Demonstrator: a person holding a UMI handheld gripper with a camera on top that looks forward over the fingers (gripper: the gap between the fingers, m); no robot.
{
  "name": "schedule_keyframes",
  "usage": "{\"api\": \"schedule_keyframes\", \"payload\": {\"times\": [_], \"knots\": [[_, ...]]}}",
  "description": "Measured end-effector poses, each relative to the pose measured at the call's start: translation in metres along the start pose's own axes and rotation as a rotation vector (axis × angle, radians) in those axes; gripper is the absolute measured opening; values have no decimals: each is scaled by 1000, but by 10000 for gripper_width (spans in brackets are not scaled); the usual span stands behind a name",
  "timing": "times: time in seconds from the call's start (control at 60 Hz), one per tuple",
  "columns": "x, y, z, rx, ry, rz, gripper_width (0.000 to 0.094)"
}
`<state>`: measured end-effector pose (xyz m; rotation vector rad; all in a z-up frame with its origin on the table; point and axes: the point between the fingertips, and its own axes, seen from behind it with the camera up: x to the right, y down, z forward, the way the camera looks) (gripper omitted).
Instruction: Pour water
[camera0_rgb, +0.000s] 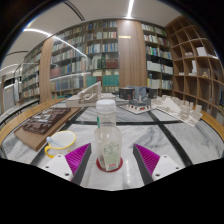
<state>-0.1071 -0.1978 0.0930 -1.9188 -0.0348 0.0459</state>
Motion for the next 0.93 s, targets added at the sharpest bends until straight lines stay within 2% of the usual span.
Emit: {"api": "schedule_keyframes", "payload": {"times": [0.45, 0.667, 0.8, 0.933], "knots": [[7, 5, -212, -19, 46, -42, 855], [19, 13, -247, -24, 75, -39, 851], [13, 15, -257, -25, 50, -5, 858], [23, 12, -257, -6, 84, -28, 852]]}}
